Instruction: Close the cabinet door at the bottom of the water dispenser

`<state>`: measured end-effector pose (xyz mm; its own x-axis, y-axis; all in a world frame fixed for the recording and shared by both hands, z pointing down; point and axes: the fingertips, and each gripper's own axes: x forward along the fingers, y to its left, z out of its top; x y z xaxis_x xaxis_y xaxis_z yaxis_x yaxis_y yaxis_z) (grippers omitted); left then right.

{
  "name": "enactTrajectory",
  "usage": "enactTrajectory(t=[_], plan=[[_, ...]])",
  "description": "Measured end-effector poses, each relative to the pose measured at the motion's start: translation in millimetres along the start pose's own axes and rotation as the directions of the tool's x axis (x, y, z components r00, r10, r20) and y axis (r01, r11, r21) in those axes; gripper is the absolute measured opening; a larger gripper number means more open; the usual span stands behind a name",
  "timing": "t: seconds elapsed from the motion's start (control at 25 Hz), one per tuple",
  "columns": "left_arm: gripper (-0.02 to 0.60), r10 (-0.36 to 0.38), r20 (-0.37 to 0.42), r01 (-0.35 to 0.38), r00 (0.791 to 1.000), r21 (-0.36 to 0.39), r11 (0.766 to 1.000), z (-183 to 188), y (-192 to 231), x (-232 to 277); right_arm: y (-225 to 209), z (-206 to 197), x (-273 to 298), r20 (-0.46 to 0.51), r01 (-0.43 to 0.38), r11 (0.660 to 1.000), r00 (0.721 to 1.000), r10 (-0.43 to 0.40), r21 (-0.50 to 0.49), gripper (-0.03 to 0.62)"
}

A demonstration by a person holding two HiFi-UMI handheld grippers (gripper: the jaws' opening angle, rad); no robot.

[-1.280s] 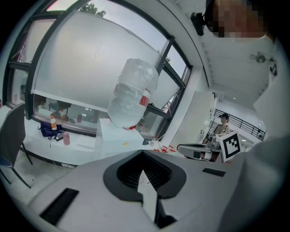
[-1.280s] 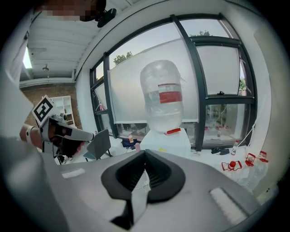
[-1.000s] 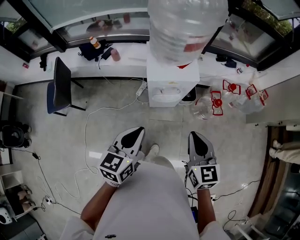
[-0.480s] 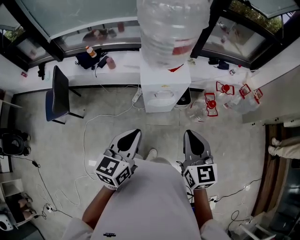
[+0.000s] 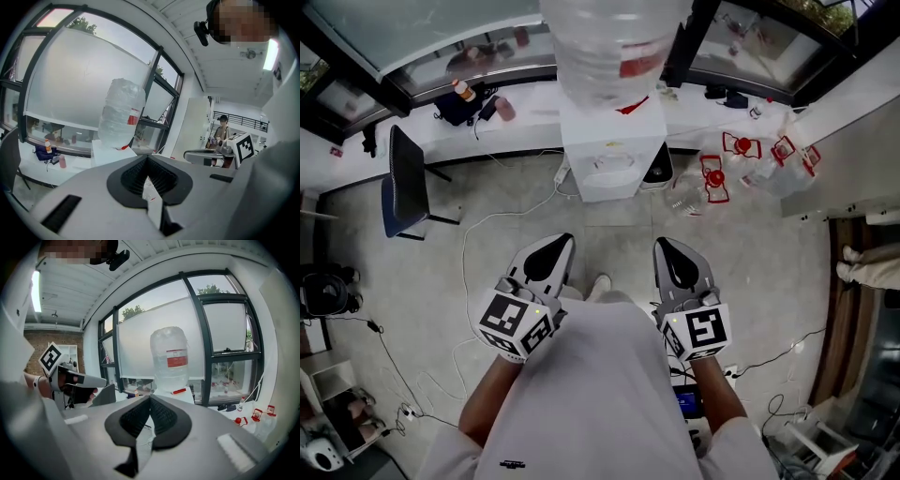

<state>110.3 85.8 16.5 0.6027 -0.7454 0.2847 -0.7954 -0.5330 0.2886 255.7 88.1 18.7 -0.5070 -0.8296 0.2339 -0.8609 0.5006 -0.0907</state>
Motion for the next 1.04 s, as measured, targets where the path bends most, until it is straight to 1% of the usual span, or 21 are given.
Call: enactTrajectory(t=[0.12, 0.28, 0.64, 0.8, 1.04], plan=[[0.005, -0.005, -0.001, 0.005, 1.000, 0.001, 1.000, 1, -6, 1, 1, 3, -3, 0.001, 0.000, 1.000, 1.000, 0.000, -0.002, 0.011], [0.005, -0.013, 0.007, 0.013, 1.000, -0.003, 1.000, 1, -11, -1, 2, 1, -8, 0.013, 0.012, 1.000, 1.000, -0.012, 0.023, 0.011], [0.005, -0.024, 0.008, 0.025, 1.000, -0.003, 1.000, 0, -20, -1, 3, -3, -16, 0.000, 0.016, 1.000, 1.000, -0.016, -0.016, 0.011], [0.005, -0.019, 0.014, 0.019, 1.000, -0.008, 1.000, 0, -20, 1, 1, -4, -20, -0.001, 0.023, 0.999, 1.000, -0.023, -0.036, 0.011], [0.005, -0.021, -0.006, 0.020, 1.000, -0.014, 1.000, -6, -20, -7, 7, -21, -23, -0.024, 0.030, 1.000, 0.999, -0.029, 0.007, 0.011]])
